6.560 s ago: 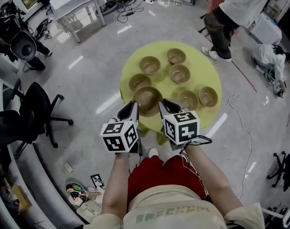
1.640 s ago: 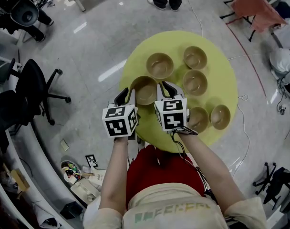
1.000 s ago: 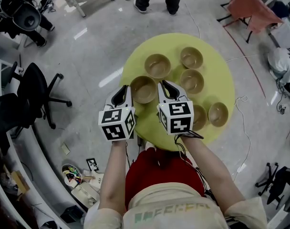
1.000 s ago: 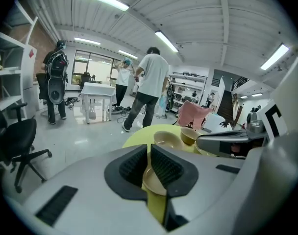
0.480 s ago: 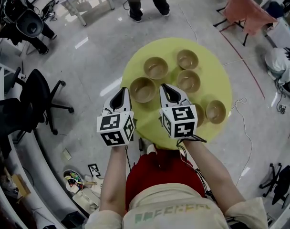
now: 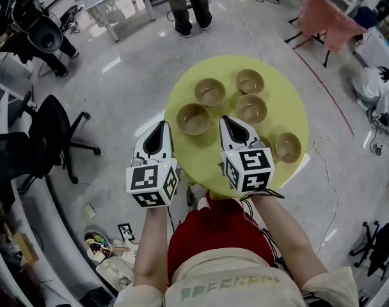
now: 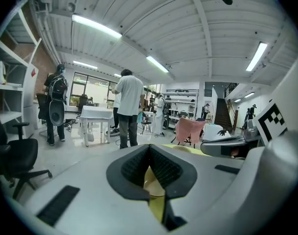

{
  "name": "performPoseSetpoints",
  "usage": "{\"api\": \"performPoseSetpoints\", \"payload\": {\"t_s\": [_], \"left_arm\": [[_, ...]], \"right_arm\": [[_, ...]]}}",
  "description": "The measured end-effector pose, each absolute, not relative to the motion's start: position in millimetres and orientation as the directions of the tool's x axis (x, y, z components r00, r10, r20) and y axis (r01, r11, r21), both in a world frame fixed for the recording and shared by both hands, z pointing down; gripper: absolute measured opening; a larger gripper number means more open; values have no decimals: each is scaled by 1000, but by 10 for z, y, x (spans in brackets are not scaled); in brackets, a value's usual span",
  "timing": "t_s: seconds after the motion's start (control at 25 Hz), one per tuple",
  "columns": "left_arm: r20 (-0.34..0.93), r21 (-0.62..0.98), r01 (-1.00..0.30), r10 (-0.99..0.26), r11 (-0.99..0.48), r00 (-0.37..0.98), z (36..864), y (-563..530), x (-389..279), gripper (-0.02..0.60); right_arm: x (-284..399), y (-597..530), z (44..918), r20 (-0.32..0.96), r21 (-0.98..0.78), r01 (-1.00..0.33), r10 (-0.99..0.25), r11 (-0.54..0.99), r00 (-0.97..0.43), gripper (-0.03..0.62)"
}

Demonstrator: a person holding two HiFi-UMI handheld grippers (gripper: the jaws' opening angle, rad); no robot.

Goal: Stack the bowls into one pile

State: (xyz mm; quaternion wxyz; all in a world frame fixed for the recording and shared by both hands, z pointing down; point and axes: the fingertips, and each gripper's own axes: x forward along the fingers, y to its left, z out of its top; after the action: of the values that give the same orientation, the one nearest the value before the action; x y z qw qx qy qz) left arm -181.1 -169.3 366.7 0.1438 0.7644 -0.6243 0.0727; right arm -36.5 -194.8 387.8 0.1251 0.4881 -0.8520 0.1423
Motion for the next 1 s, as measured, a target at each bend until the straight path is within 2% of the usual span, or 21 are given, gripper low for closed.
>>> {"api": "performPoseSetpoints", "payload": {"t_s": [1.0], "left_arm": [[175, 108, -965, -951, -238, 254, 3225, -761, -1907, 23]], "right_arm": [[-444, -1058, 3369, 245, -80, -859, -826, 505, -508, 35]]}}
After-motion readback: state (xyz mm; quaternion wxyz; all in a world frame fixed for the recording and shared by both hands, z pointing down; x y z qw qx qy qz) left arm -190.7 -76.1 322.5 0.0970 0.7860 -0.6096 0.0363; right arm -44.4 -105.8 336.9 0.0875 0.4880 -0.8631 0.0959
